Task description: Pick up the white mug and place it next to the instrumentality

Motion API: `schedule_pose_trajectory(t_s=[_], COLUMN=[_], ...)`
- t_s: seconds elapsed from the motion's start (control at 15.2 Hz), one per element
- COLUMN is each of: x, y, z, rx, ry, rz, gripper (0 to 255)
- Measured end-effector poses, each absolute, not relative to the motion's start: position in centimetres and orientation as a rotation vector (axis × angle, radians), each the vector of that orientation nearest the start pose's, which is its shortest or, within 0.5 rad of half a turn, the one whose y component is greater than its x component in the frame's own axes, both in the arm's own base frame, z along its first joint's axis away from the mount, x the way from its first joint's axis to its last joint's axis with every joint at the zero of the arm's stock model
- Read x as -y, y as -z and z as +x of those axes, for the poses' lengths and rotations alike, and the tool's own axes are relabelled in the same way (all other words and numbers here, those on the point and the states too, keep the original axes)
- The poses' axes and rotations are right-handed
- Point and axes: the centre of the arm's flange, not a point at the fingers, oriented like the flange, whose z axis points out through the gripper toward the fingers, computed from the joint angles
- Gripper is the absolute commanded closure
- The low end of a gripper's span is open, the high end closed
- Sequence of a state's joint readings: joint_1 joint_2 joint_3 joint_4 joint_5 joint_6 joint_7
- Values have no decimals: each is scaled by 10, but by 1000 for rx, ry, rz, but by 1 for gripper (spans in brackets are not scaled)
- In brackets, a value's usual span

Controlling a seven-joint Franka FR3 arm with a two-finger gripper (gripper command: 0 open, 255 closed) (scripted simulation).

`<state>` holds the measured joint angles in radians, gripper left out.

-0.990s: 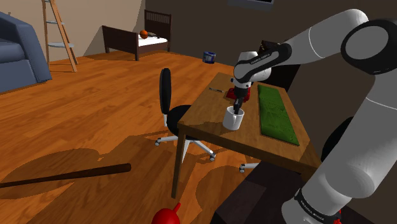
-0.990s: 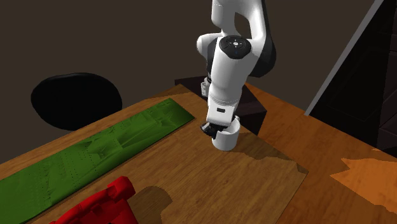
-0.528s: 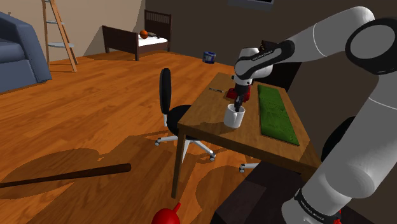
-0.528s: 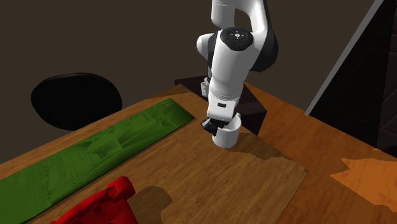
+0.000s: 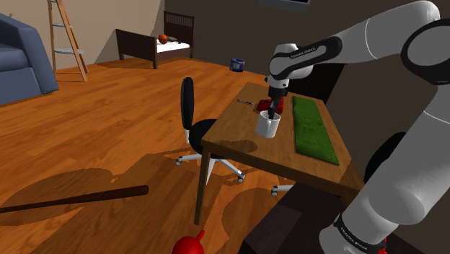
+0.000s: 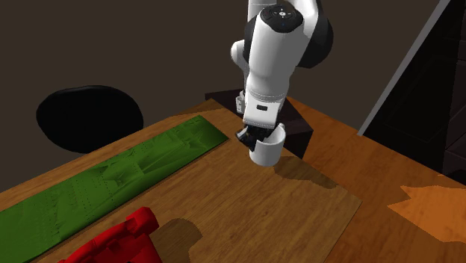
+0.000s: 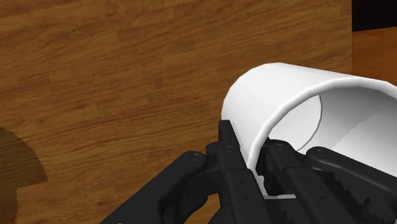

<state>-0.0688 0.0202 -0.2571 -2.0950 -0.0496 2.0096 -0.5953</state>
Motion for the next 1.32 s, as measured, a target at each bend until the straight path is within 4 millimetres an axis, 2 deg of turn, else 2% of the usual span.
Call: schedule_pose_trajectory(t_s=[1.32], x=[174], y=[-509], z=[507], rx=[457], ry=[-182], rz=[-3100], gripper=[255])
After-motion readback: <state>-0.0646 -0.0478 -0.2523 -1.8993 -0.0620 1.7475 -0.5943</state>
